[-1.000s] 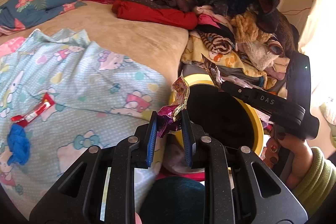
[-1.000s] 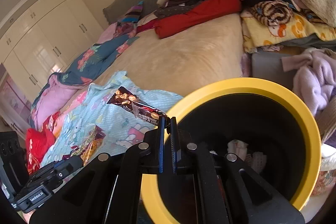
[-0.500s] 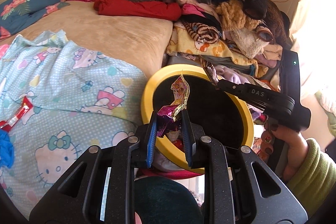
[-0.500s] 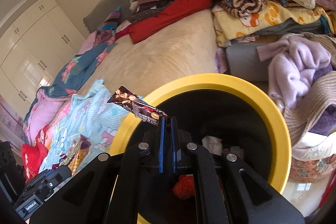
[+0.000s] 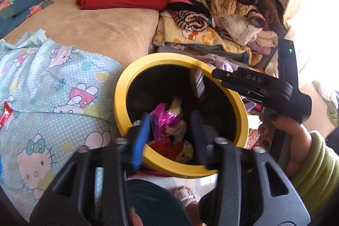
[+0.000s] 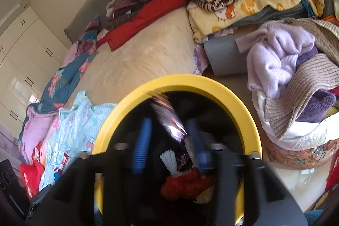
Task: Collect trash
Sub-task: 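Open both tools to drop the foil wrapper and candy bars into the bin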
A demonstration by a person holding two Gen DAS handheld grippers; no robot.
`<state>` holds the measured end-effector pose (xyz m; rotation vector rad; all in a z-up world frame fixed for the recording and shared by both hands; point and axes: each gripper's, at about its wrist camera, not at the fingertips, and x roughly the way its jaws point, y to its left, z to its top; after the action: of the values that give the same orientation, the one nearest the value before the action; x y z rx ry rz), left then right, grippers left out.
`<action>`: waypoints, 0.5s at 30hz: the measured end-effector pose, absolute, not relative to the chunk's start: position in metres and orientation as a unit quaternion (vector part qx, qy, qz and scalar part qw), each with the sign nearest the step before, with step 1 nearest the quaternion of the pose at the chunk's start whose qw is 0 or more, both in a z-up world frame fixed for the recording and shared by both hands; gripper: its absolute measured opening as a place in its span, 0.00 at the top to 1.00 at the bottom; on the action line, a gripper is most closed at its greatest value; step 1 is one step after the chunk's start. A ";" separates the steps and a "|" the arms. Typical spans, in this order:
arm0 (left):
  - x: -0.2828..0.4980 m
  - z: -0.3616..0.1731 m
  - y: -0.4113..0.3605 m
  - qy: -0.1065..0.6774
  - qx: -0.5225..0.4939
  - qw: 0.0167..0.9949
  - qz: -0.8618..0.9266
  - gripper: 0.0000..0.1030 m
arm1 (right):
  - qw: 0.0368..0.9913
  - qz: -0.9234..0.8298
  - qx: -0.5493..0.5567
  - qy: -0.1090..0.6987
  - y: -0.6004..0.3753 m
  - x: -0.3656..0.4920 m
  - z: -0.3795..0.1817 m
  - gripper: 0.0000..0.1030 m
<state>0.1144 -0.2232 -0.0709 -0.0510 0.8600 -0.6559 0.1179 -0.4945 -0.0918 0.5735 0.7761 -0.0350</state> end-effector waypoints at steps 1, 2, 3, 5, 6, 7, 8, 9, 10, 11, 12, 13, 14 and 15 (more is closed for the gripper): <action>0.116 -0.071 -0.220 0.407 -0.027 0.860 -0.306 0.47 | 0.888 -0.014 0.269 0.372 -0.491 0.119 -0.089 0.55; 0.117 -0.070 -0.214 0.404 -0.029 0.865 -0.296 0.45 | 0.890 -0.009 0.265 0.372 -0.488 0.120 -0.087 0.54; 0.118 -0.070 -0.209 0.401 -0.032 0.870 -0.285 0.41 | 0.890 0.000 0.264 0.371 -0.483 0.121 -0.085 0.51; 0.122 -0.070 -0.191 0.397 -0.043 0.879 -0.260 0.37 | 0.890 0.020 0.263 0.371 -0.471 0.127 -0.082 0.46; 0.124 -0.069 -0.179 0.394 -0.050 0.884 -0.245 0.36 | 0.890 0.032 0.258 0.373 -0.461 0.130 -0.080 0.45; 0.125 -0.068 -0.172 0.392 -0.053 0.888 -0.236 0.34 | 0.891 0.042 0.253 0.376 -0.453 0.134 -0.079 0.45; 0.127 -0.067 -0.160 0.389 -0.055 0.893 -0.221 0.34 | 0.891 0.058 0.244 0.379 -0.439 0.138 -0.077 0.45; 0.127 -0.067 -0.151 0.385 -0.058 0.897 -0.210 0.33 | 0.890 0.073 0.235 0.383 -0.426 0.143 -0.075 0.44; 0.128 -0.066 -0.141 0.382 -0.060 0.900 -0.199 0.32 | 0.890 0.081 0.230 0.385 -0.418 0.146 -0.074 0.44; 0.128 -0.064 -0.130 0.378 -0.062 0.904 -0.187 0.31 | 0.889 0.094 0.223 0.389 -0.404 0.150 -0.073 0.44; 0.129 -0.063 -0.123 0.376 -0.063 0.907 -0.179 0.30 | 0.888 0.104 0.216 0.391 -0.393 0.154 -0.071 0.43; 0.129 -0.062 -0.110 0.371 -0.066 0.911 -0.168 0.29 | 0.887 0.118 0.207 0.395 -0.378 0.159 -0.070 0.43; 0.130 -0.061 -0.103 0.369 -0.068 0.913 -0.162 0.29 | 0.887 0.127 0.201 0.396 -0.368 0.161 -0.069 0.43; 0.130 -0.060 -0.091 0.365 -0.073 0.915 -0.152 0.28 | 0.886 0.135 0.196 0.398 -0.357 0.165 -0.067 0.43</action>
<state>0.1295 -0.0914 -0.0599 -0.1493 0.7523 -0.3125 0.1646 -0.3574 -0.0674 0.4070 0.8284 0.2806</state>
